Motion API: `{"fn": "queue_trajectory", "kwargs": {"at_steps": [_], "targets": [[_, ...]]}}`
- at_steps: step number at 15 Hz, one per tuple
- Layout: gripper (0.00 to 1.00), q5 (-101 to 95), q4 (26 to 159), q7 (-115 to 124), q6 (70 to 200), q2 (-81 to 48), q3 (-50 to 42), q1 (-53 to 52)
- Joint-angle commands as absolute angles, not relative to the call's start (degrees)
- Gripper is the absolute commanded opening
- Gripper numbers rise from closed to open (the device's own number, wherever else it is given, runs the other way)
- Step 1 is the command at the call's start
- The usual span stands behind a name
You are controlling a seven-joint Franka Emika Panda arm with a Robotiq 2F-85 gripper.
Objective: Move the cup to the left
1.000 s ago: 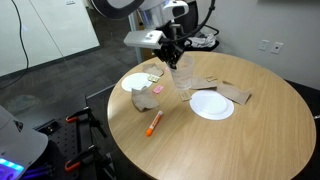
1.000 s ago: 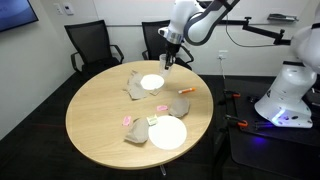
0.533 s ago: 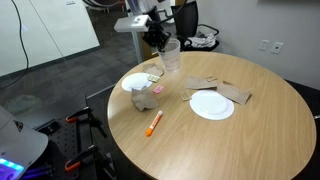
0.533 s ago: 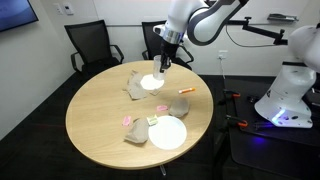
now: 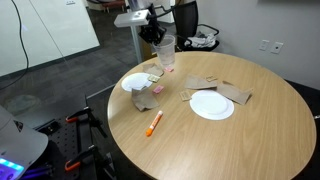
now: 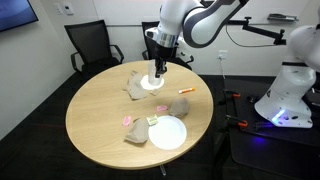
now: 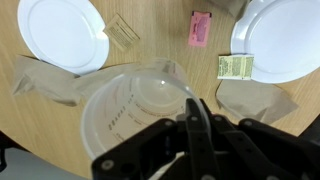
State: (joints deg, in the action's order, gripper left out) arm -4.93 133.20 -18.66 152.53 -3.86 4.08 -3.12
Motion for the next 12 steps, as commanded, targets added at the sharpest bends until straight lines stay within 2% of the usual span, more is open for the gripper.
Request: {"fn": "queue_trajectory", "kwargs": {"at_steps": [1,12], "targets": [[0.01,-8.0,128.1,-17.4,147.4,-8.2,4.7,-4.3],[0.01,-11.9,120.6,-16.5,151.9,-20.6,5.4,-6.4]]}}
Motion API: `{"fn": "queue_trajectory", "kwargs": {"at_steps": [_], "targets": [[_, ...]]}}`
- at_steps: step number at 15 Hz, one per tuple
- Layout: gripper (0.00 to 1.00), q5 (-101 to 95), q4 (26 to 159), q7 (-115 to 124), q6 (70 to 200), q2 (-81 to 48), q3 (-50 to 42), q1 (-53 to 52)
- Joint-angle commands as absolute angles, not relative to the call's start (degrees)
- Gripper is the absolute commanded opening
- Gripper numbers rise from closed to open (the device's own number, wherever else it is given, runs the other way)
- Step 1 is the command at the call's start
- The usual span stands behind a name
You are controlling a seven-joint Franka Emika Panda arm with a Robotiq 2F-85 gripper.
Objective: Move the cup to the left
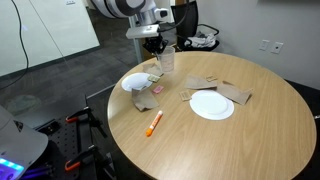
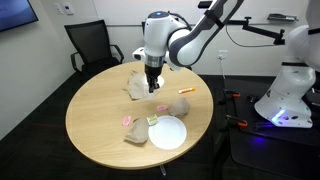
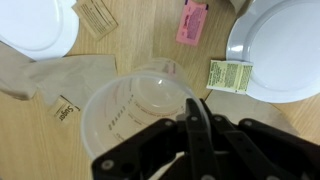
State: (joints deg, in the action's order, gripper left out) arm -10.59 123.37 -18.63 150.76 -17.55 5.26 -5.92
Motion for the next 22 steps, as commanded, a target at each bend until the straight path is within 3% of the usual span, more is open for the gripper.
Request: {"fn": "queue_trajectory", "kwargs": {"at_steps": [1,14,15,16,22], "targets": [[0.01,-12.0,119.9,-16.4,152.1,-21.6,5.4,-6.6],[0.01,-13.0,113.4,-12.2,154.7,-32.0,3.5,-9.0],[0.28,-13.3,113.1,-11.6,154.5,-32.3,3.2,-9.4],[0.29,-13.7,113.0,-11.1,154.6,-32.4,3.0,-9.7],[0.73,-16.8,115.7,-7.0,155.4,-28.5,1.9,-12.2]]}}
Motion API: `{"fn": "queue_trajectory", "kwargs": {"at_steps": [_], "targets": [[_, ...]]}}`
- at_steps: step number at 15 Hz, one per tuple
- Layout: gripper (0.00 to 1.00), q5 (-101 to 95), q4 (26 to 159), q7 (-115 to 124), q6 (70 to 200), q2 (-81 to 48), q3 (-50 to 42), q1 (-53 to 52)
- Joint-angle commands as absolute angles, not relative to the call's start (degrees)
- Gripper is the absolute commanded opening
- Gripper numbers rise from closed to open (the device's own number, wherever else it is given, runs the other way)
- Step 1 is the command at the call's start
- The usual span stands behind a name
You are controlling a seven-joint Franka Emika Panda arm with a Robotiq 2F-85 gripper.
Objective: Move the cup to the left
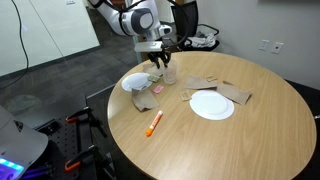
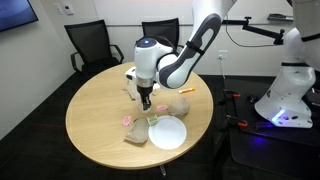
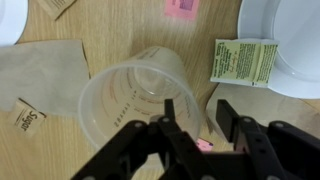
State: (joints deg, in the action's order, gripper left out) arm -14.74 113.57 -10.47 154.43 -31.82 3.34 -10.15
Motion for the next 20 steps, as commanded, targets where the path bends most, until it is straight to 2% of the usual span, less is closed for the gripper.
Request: {"fn": "queue_trajectory", "kwargs": {"at_steps": [1,2,4,10,20], "targets": [[0.80,-17.3,116.1,-5.9,155.5,-27.8,1.5,-12.8],[0.88,-17.4,116.7,-5.3,155.1,-26.6,1.6,-12.9],[1.00,-17.5,118.0,-3.4,155.1,-24.2,1.4,-13.5],[1.00,-18.7,125.1,6.3,153.3,-12.3,-0.3,-14.3],[1.00,-16.8,140.3,21.2,148.9,12.0,2.6,-7.6]]}}
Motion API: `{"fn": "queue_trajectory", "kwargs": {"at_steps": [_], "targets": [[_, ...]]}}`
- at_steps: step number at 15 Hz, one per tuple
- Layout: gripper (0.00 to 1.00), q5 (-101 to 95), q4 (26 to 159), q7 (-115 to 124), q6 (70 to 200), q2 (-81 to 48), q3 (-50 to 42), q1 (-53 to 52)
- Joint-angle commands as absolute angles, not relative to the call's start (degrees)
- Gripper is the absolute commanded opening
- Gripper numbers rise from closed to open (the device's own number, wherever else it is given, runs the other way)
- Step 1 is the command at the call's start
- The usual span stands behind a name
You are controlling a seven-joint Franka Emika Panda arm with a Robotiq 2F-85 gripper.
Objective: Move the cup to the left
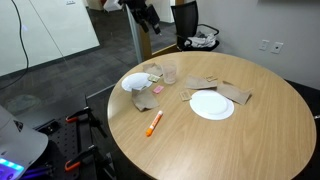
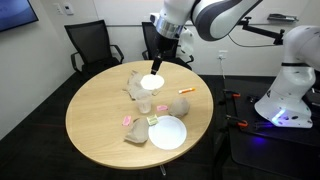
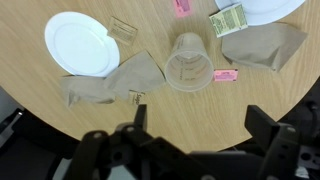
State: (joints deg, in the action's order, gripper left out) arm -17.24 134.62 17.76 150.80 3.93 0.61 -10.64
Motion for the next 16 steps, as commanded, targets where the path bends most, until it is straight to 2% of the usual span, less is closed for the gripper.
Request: {"fn": "queue_trajectory", "kwargs": {"at_steps": [1,9,10,16], "targets": [[1.00,-16.6,141.4,22.1,148.5,13.8,3.1,-6.6],[1.00,-12.9,148.6,22.5,148.6,23.5,6.2,-1.1],[1.00,-12.9,146.1,20.9,149.5,20.1,6.5,-0.8],[1.00,-12.5,147.8,20.9,149.5,22.1,6.9,-0.3]]}}
